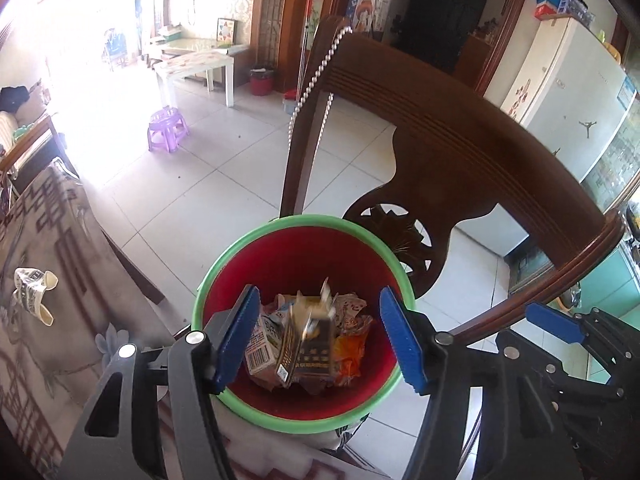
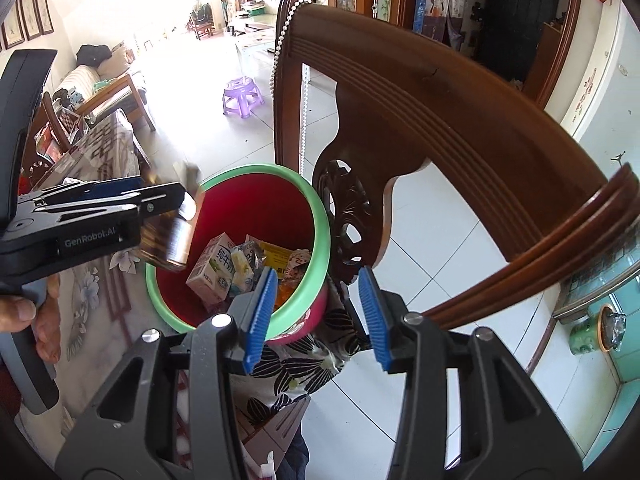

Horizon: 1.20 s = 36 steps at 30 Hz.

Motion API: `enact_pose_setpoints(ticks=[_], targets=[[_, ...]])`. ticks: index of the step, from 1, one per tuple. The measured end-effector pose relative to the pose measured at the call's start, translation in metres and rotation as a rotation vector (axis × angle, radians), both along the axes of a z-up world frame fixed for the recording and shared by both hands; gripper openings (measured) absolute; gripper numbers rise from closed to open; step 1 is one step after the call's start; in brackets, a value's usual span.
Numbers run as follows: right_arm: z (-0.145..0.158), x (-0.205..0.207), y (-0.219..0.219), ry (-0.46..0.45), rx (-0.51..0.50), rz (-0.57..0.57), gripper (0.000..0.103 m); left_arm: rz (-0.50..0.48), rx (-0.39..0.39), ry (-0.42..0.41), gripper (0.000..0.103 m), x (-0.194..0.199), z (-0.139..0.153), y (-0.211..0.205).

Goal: Collect trash
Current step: 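Open the left gripper to drop the cigarette pack while the right drops the wrapper, then grasp the crumpled paper with the left gripper while the right grasps the white paper cup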

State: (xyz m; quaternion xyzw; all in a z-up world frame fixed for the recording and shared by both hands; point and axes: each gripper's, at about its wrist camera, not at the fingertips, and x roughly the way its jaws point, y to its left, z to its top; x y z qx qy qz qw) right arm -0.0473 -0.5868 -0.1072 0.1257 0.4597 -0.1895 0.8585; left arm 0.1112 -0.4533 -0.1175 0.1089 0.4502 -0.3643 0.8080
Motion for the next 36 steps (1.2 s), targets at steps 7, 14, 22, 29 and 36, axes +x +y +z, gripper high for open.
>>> enact_pose_setpoints(ticks=[7,14,22,29,36], targets=[[0.01,-0.003,0.022,-0.015,-0.022,0.017,0.041,0.075,-0.042,-0.012,0.06,-0.01,0.017,0.061],[0.017,0.005,0.064,-0.022,-0.037,0.077,0.041,0.282,-0.056,0.019,0.061,-0.013,0.014,0.165],[0.009,0.023,0.142,-0.004,-0.025,0.183,0.046,0.597,-0.021,0.071,0.061,-0.02,-0.01,0.323],[0.007,0.043,0.218,0.0,-0.009,0.291,0.046,0.857,0.037,0.038,0.075,-0.017,-0.023,0.466],[0.003,0.049,0.275,0.017,0.02,0.352,0.056,0.967,0.109,0.0,0.084,0.014,-0.035,0.559]])
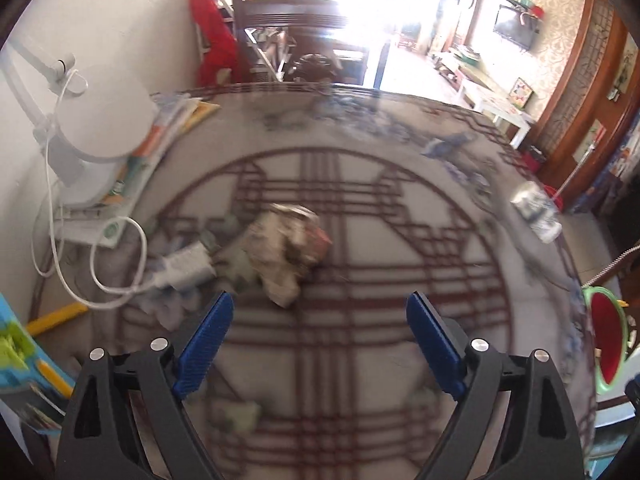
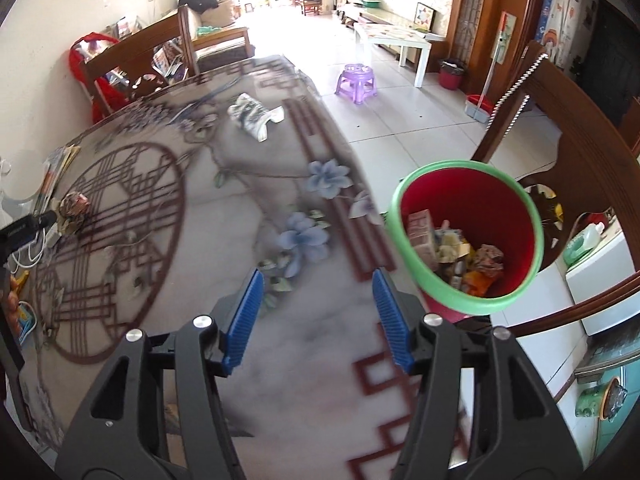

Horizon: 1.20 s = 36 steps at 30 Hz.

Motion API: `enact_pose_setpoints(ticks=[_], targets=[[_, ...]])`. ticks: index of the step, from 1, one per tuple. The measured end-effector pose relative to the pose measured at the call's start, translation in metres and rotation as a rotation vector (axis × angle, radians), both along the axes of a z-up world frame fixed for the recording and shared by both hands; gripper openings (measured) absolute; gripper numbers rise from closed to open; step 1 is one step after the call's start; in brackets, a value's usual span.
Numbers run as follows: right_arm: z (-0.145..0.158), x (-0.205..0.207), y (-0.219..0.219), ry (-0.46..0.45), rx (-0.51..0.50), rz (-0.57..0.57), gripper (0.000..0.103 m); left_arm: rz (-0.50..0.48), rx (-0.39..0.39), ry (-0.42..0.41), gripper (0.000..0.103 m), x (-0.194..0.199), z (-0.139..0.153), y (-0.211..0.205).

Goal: Collect trash
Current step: 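Grasp the crumpled paper with the left gripper while the right grasps the white paper cup, then carry the crumpled paper and white paper cup over the red bin with both grippers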

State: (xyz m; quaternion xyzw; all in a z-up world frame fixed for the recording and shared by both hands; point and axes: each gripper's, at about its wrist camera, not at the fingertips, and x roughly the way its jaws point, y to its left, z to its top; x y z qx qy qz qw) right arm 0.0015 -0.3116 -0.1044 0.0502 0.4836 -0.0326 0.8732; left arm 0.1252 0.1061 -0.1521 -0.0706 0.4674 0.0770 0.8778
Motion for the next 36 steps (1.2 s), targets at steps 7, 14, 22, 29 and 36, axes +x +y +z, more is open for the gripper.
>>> enact_pose_setpoints(ticks=[7,14,22,29,36], targets=[[-0.02,0.015,0.028,0.076,-0.013,0.027,0.057,-0.044,0.03,0.034,0.084,0.049,-0.029,0.015],[-0.03,0.057,0.038,0.095,0.018,0.051,0.058,-0.067,0.078,0.042,0.044,0.066,-0.047,0.007],[-0.039,0.176,0.046,0.029,0.046,0.154,0.071,-0.024,-0.03,-0.004,0.027,0.049,-0.03,0.013],[-0.069,0.285,0.071,0.087,-0.119,0.291,0.071,-0.006,-0.061,0.015,0.028,0.038,-0.034,0.01],[-0.09,0.307,0.089,0.129,-0.208,0.341,0.043,0.014,-0.047,0.038,0.045,0.041,-0.042,0.017]])
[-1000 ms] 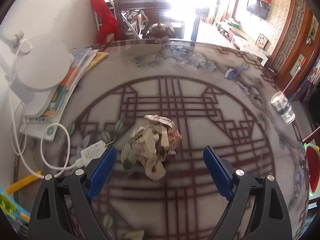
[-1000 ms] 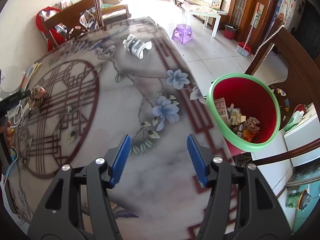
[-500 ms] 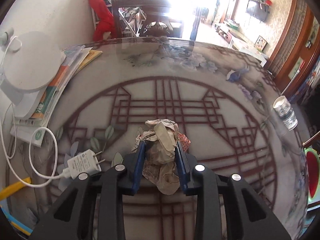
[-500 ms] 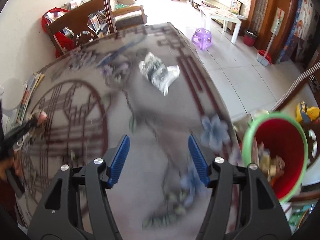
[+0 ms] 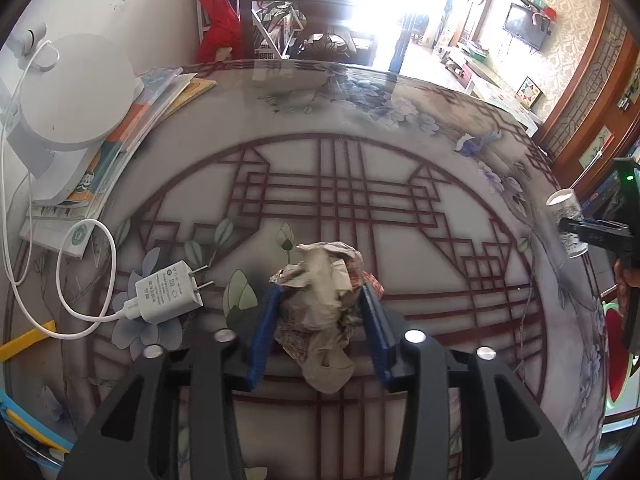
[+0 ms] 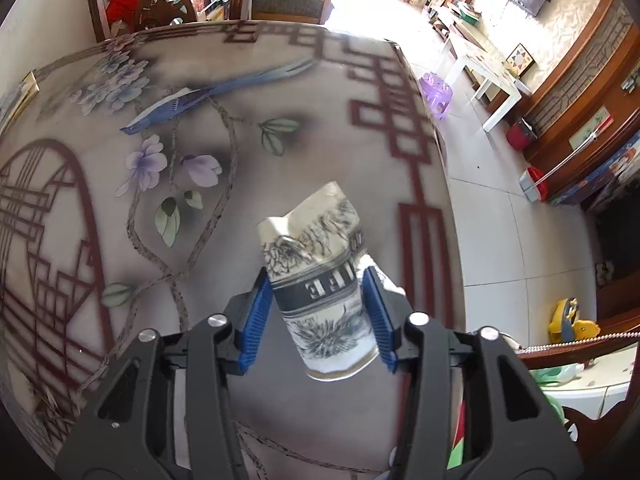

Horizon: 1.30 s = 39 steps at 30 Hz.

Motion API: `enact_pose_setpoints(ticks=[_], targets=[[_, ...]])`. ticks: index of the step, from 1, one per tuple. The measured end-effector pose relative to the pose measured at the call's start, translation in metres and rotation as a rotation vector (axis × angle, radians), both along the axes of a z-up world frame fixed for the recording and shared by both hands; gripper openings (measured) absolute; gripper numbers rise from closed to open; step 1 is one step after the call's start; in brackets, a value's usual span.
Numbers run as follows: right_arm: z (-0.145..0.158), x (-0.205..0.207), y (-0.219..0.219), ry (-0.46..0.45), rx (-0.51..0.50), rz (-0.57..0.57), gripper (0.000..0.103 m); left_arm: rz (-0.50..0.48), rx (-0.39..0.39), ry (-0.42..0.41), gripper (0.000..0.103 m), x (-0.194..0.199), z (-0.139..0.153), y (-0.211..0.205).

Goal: Collect trash
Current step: 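Carry the crumpled paper and white paper cup over the red bin with both grippers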

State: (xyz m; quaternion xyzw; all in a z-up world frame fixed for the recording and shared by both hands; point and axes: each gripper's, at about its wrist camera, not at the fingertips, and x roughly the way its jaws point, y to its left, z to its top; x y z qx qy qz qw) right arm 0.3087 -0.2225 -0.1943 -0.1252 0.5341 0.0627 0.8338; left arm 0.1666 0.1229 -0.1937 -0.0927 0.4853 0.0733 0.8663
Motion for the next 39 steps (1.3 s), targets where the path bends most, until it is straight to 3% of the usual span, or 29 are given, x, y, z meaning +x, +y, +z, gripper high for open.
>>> enact_pose_setpoints(ticks=[2,3,6,11,16,26,39], targets=[[0.006,-0.007,-0.003,-0.006,0.055,-0.013,0.041,-0.01,0.001,0.006,0.042,0.0,-0.003,-0.002],[0.013,-0.014,-0.005,-0.012,0.097,-0.023,0.041,-0.015,0.0,0.009,0.033,-0.001,-0.004,-0.004],[0.04,-0.047,-0.003,-0.05,0.194,-0.025,0.041,-0.027,-0.025,0.002,0.028,-0.006,0.0,-0.008],[0.082,-0.117,0.014,-0.119,0.244,0.031,0.041,-0.072,-0.061,-0.03,0.028,-0.026,0.019,-0.03],[0.112,-0.184,0.018,-0.135,0.326,0.018,0.041,-0.12,-0.094,-0.058,0.028,-0.054,0.038,-0.058],[0.125,-0.271,0.013,-0.157,0.329,-0.008,0.041,-0.171,-0.119,-0.086,0.028,-0.103,0.062,-0.092],[0.114,-0.307,-0.011,-0.128,0.348,-0.05,0.041,-0.218,-0.104,-0.131,0.028,-0.12,0.081,-0.125]])
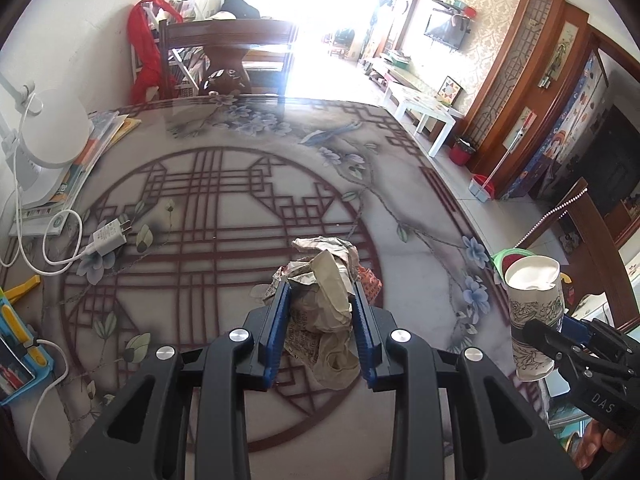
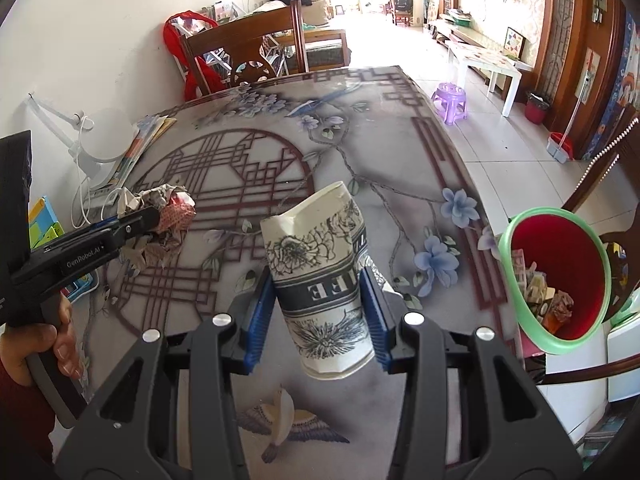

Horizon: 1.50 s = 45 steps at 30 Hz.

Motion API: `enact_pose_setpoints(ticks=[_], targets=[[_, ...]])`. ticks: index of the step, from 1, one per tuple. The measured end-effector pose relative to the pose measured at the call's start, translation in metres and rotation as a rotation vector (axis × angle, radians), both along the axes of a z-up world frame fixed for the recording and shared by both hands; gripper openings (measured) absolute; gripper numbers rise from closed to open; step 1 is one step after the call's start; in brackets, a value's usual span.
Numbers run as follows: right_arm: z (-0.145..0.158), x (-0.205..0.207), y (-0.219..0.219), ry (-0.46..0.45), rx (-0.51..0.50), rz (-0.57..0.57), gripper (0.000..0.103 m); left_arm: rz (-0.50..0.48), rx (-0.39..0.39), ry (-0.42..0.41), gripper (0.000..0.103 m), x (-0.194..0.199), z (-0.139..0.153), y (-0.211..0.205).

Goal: Collect trash
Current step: 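Carry the crumpled paper and white paper cup over the red bin with both grippers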

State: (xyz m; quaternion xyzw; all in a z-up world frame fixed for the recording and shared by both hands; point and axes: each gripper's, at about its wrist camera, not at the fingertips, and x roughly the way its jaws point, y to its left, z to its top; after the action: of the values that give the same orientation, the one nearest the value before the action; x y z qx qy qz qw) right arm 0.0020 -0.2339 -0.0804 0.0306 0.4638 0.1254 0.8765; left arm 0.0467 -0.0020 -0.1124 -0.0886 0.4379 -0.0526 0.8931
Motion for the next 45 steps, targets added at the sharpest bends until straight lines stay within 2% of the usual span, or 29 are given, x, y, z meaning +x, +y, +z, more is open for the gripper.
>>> enact_pose_setpoints(ticks=[9,29,45], targets=[[0.006,-0.007,-0.041,-0.016,0.023,-0.022,0.041,-0.029,0.014,-0.015,0.028,0.0,0.01,-0.05],[0.018,0.011,-0.139,-0.061,0.047,-0.065,0.041,-0.124,0.021,-0.056,0.028,0.036,0.031,-0.173],[-0.012,0.029,-0.226,-0.006,0.017,-0.255,0.041,-0.211,0.048,-0.029,0.028,0.045,0.026,-0.219]])
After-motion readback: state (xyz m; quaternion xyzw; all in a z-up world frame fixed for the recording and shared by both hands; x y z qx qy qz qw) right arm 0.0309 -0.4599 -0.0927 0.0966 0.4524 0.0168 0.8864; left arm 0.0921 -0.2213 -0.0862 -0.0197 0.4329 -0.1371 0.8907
